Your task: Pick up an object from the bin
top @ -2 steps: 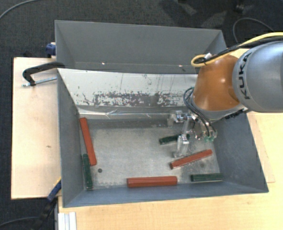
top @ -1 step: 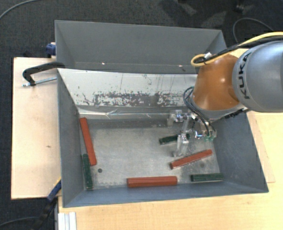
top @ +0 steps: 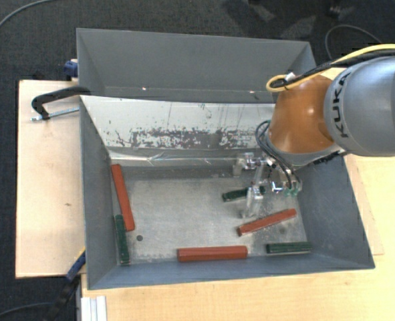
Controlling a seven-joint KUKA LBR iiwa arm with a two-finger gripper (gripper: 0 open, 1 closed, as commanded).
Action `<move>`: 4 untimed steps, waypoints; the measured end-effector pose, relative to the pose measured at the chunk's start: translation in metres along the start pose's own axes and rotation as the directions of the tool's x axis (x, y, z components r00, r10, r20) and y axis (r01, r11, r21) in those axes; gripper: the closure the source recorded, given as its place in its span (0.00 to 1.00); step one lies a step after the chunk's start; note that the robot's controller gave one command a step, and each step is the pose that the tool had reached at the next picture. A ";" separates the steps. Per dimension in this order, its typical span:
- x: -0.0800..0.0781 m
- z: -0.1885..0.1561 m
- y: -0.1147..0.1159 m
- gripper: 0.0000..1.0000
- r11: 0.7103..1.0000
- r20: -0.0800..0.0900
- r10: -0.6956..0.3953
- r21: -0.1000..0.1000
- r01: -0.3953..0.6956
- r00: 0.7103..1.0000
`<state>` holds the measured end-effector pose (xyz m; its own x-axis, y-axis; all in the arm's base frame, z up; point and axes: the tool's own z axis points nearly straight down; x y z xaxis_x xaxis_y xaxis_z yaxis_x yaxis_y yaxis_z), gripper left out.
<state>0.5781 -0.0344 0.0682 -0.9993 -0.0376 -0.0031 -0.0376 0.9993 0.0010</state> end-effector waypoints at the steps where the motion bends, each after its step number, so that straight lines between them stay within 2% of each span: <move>1: -0.001 -0.001 0.001 0.00 1.000 0.002 0.000 0.000 0.000 1.000; 2: -0.003 -0.002 0.001 0.00 1.000 0.002 0.001 0.000 -0.001 1.000; 3: -0.003 -0.002 0.001 1.00 1.000 0.002 0.001 0.000 -0.001 1.000; 4: -0.005 -0.026 0.001 1.00 1.000 0.006 0.001 0.000 -0.001 1.000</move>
Offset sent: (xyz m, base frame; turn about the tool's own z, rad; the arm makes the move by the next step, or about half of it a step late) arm 0.0000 0.0000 0.0000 0.0000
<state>0.5830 -0.0328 0.0940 -0.9993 -0.0367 -0.0091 -0.0367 0.9993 0.0006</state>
